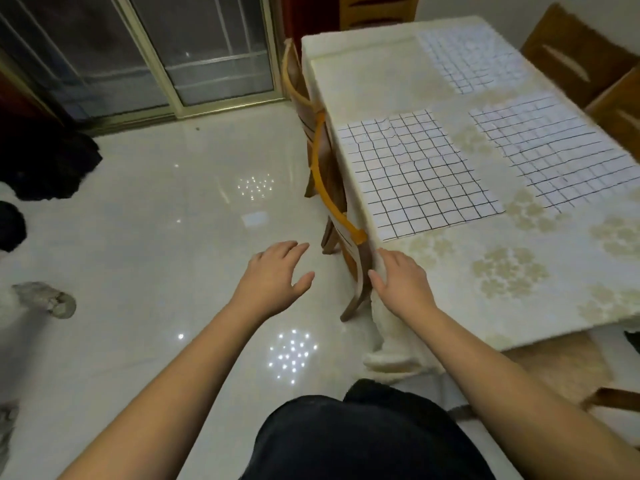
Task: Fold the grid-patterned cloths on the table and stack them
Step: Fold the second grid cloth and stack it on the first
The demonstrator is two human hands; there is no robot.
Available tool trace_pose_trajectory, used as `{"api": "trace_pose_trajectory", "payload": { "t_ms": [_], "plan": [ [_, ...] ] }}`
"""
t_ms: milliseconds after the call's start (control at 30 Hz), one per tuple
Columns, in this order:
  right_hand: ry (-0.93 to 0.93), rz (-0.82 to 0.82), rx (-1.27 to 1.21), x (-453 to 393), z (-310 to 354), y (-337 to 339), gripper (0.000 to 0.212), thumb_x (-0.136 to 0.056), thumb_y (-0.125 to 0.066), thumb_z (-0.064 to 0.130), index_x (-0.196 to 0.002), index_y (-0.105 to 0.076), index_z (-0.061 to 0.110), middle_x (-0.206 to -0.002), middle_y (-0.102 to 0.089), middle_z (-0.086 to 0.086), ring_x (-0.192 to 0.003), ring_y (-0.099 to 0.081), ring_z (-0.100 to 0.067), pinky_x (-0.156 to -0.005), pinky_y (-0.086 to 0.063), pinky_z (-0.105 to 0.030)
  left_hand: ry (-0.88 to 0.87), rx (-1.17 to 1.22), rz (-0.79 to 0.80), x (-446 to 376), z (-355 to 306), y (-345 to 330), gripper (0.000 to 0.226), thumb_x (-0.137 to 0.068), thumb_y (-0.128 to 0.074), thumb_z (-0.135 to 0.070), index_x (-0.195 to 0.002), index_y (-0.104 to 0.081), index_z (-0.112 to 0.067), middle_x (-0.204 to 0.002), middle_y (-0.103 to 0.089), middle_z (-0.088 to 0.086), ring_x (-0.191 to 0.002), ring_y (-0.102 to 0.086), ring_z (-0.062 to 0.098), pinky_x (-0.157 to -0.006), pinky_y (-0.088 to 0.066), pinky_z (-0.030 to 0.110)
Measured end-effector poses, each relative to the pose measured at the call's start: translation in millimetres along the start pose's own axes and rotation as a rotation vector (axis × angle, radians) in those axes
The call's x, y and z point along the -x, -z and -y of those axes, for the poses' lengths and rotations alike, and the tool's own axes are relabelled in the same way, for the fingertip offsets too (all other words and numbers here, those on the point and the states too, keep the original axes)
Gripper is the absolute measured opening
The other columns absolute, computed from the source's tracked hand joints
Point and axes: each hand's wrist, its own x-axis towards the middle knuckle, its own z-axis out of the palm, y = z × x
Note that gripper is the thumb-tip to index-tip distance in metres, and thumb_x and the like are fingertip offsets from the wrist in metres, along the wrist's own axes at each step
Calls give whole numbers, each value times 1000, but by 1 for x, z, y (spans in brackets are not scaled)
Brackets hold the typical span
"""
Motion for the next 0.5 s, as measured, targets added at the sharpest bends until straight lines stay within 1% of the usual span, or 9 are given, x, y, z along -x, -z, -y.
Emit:
{"api": "trace_pose_trajectory", "payload": {
  "t_ms": [233, 367, 500],
  "plan": [
    [-149, -46, 8, -55, -16, 5, 56, -97, -44, 41, -146, -36, 16, -144, -46, -7, -132, -41, -25, -107, -33, -39, -244, -6, -51, -104, -6, 20, 58, -94, -40, -54, -146, -34, -28, -148, -42, -3, -135, -38, 18, -109, -33, 42],
    [-214, -109, -43, -106, -26, 7, 56, -96, -46, 41, -145, -39, 14, -141, -49, -9, -129, -43, -28, -105, -36, -42, -349, -7, -71, -176, -5, 33, 54, -94, -44, -50, -143, -42, -28, -147, -44, -5, -135, -38, 16, -109, -34, 42],
    [-302, -117, -94, -155, -30, 12, 57, -97, -44, 42, -145, -38, 14, -141, -49, -10, -129, -44, -28, -105, -36, -42, -427, -30, -72, -241, -2, 46, 51, -93, -49, -47, -140, -47, -26, -142, -49, -4, -133, -41, 15, -105, -36, 40]
  ]
}}
